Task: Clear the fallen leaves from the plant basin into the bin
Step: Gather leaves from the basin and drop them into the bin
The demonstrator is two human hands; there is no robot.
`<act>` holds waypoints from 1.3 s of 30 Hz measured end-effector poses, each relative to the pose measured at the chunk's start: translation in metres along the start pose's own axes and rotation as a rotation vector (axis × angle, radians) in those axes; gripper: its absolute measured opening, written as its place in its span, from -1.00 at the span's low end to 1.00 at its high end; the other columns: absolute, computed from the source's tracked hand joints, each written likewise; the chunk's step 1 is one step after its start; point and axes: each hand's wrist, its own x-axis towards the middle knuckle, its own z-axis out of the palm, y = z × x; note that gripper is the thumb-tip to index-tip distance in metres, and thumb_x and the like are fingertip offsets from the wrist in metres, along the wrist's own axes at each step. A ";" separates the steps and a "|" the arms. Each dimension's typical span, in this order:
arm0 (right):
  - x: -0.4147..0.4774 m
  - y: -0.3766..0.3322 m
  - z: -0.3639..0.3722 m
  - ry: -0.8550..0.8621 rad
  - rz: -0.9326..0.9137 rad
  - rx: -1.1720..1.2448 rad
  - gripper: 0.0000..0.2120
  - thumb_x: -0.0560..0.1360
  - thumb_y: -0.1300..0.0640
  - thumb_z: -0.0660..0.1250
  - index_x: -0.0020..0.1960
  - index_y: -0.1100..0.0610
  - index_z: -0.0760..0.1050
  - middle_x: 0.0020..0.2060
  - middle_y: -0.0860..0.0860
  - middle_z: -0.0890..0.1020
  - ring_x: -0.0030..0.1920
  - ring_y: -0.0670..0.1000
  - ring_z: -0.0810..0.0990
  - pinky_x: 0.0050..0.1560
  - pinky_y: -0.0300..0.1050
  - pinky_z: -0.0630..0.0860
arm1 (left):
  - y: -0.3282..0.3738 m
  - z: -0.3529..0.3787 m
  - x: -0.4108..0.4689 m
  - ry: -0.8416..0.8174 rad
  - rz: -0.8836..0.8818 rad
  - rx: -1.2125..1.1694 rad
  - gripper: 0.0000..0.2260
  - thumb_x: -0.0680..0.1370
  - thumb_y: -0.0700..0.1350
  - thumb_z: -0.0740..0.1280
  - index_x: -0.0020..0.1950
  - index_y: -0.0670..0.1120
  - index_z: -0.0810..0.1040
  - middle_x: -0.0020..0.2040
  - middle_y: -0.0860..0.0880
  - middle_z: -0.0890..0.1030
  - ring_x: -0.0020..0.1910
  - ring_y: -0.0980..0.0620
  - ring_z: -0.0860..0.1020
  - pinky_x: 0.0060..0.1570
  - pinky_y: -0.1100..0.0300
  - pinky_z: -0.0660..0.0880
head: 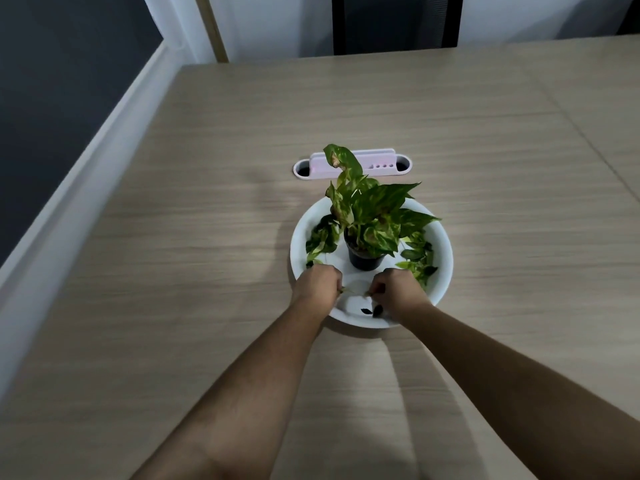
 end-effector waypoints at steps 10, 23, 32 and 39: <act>-0.007 0.006 -0.020 -0.207 -0.183 -0.139 -0.81 0.40 0.28 0.32 -0.03 0.10 0.61 -0.17 0.06 0.67 -0.20 -0.03 0.50 -0.25 -0.28 0.35 | -0.004 -0.007 -0.001 0.053 0.022 0.007 -0.87 0.48 -0.20 0.32 -0.03 -0.11 0.64 -0.02 -0.11 0.66 -0.03 -0.11 0.61 -0.05 0.09 0.56; 0.001 -0.005 -0.008 -0.308 -0.568 -0.451 -0.85 0.44 0.22 0.32 -0.03 0.12 0.61 0.08 0.11 0.53 -0.01 0.16 0.57 -0.11 -0.12 0.44 | -0.008 -0.009 -0.004 0.119 -0.005 -0.093 -0.88 0.46 -0.21 0.32 -0.13 -0.07 0.65 -0.10 -0.09 0.66 -0.14 -0.09 0.61 -0.23 0.18 0.45; 0.004 0.001 -0.004 -0.170 -0.322 -0.222 -0.85 0.38 0.27 0.32 -0.14 0.16 0.66 -0.11 0.08 0.70 -0.07 0.06 0.61 -0.09 -0.19 0.45 | -0.009 -0.009 -0.002 0.137 -0.016 -0.139 -0.89 0.46 -0.22 0.33 -0.13 -0.08 0.65 -0.12 -0.08 0.68 -0.14 -0.07 0.63 -0.13 0.12 0.57; -0.005 0.013 -0.027 0.073 0.172 0.495 -0.89 0.35 0.33 0.40 -0.19 0.18 0.67 -0.40 0.04 0.63 -0.41 -0.10 0.53 -0.45 -0.55 0.41 | -0.012 -0.019 -0.014 0.234 -0.027 -0.202 -0.91 0.46 -0.24 0.34 -0.16 -0.14 0.64 -0.16 -0.12 0.69 -0.16 -0.09 0.63 -0.09 0.05 0.60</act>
